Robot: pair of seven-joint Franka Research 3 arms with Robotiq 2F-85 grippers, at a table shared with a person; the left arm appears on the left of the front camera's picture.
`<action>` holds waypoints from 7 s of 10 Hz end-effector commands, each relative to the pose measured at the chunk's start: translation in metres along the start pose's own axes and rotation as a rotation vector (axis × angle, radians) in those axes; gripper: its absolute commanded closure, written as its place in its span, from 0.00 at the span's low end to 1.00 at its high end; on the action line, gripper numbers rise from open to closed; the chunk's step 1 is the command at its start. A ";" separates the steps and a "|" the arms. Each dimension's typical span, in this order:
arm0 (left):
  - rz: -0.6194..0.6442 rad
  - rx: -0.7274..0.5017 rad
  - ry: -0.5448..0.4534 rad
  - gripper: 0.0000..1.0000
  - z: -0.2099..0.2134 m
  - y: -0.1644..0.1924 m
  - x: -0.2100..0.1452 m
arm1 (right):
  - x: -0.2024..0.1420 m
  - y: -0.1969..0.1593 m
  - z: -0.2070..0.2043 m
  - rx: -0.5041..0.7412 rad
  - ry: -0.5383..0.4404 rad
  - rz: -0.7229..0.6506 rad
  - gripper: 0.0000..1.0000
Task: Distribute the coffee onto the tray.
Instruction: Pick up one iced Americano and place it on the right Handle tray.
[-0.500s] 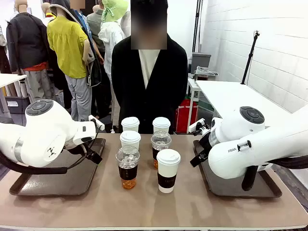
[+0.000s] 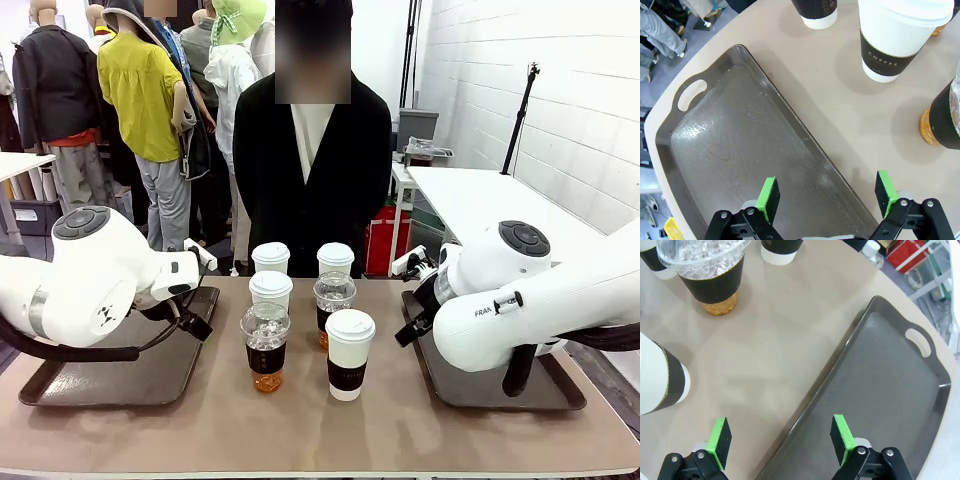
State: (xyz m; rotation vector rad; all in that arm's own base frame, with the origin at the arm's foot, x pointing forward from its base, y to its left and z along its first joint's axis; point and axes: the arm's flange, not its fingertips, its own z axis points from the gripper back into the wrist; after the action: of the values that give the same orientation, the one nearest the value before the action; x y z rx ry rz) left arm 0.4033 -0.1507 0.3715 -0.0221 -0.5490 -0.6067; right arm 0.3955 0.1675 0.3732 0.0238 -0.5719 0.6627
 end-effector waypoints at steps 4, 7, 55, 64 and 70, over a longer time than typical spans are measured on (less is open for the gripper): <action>0.000 0.000 0.000 0.00 0.000 0.000 0.000 | 0.000 0.000 0.000 0.000 0.000 0.000 0.00; 0.000 0.000 0.000 0.00 0.000 0.000 0.000 | 0.000 0.000 0.000 0.000 0.000 0.000 0.00; -0.353 -0.477 -0.296 0.00 0.153 0.050 0.032 | 0.033 -0.072 0.137 0.452 -0.315 0.252 0.00; -0.353 -0.477 -0.296 0.00 0.153 0.050 0.032 | 0.033 -0.072 0.137 0.452 -0.315 0.252 0.00; -0.353 -0.477 -0.296 0.00 0.153 0.050 0.032 | 0.080 -0.116 0.122 0.367 -0.102 0.396 0.00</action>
State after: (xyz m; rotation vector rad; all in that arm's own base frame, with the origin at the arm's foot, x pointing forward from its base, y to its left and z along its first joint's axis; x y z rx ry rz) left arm 0.3770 -0.1003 0.5272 -0.4584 -0.6743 -1.0648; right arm 0.4305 0.0982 0.5261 0.3333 -0.6139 1.1140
